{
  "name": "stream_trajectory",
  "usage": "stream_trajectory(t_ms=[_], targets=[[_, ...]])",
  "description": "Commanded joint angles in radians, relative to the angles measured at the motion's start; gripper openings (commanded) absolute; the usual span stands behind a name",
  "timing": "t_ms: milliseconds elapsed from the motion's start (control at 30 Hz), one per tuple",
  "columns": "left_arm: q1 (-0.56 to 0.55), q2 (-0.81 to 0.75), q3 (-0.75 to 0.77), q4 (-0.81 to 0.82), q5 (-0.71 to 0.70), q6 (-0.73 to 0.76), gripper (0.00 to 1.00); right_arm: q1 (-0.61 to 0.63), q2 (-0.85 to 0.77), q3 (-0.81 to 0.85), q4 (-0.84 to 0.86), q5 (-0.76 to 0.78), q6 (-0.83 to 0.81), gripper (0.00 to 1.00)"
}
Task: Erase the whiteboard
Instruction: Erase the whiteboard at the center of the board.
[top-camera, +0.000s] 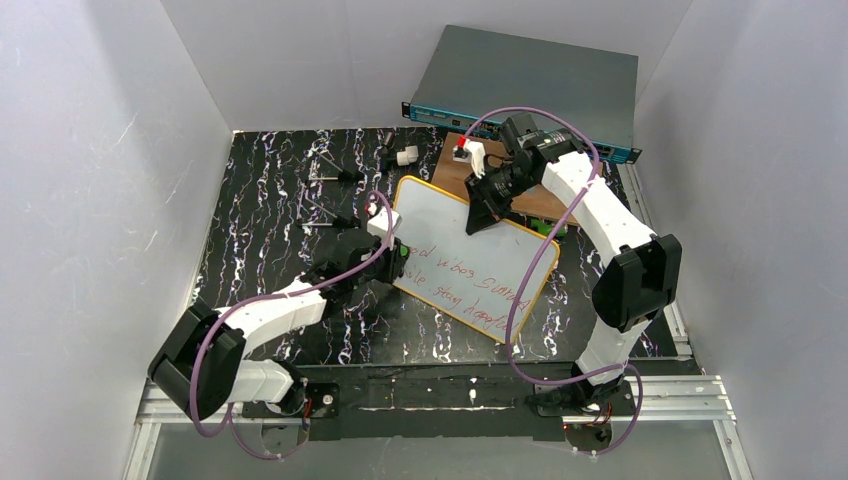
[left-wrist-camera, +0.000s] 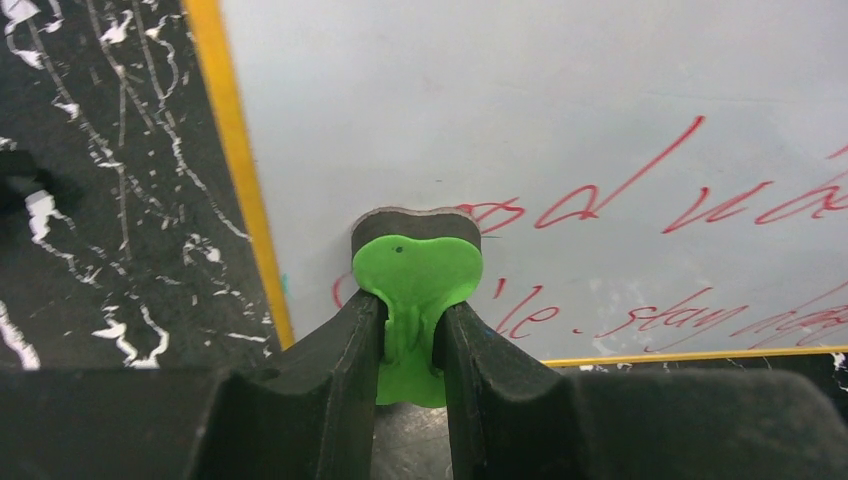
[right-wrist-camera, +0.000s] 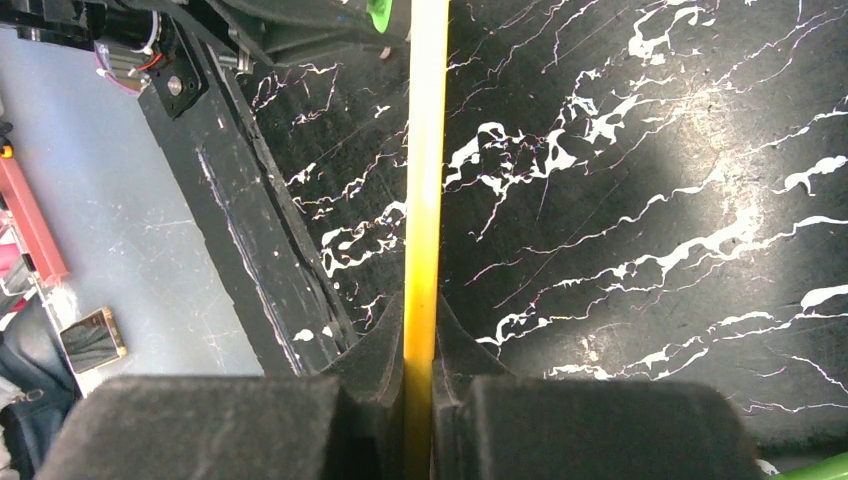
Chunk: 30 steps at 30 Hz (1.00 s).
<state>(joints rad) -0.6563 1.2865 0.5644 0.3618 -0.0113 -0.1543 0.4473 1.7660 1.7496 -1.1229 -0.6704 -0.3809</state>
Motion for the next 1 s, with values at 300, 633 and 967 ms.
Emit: stream_trajectory(t_ms=[300, 633, 967], targets=[[0.058, -0.037, 0.042, -0.084, -0.068, 0.009, 0.00, 0.038, -0.025, -0.035, -0.029, -0.063, -0.079, 0.01], [-0.006, -0.027, 0.029, -0.006, 0.069, 0.063, 0.00, 0.039, -0.022, -0.032, -0.029, -0.065, -0.079, 0.01], [-0.026, -0.065, 0.050, -0.039, -0.074, 0.036, 0.00, 0.039, -0.025, -0.036, -0.029, -0.063, -0.079, 0.01]])
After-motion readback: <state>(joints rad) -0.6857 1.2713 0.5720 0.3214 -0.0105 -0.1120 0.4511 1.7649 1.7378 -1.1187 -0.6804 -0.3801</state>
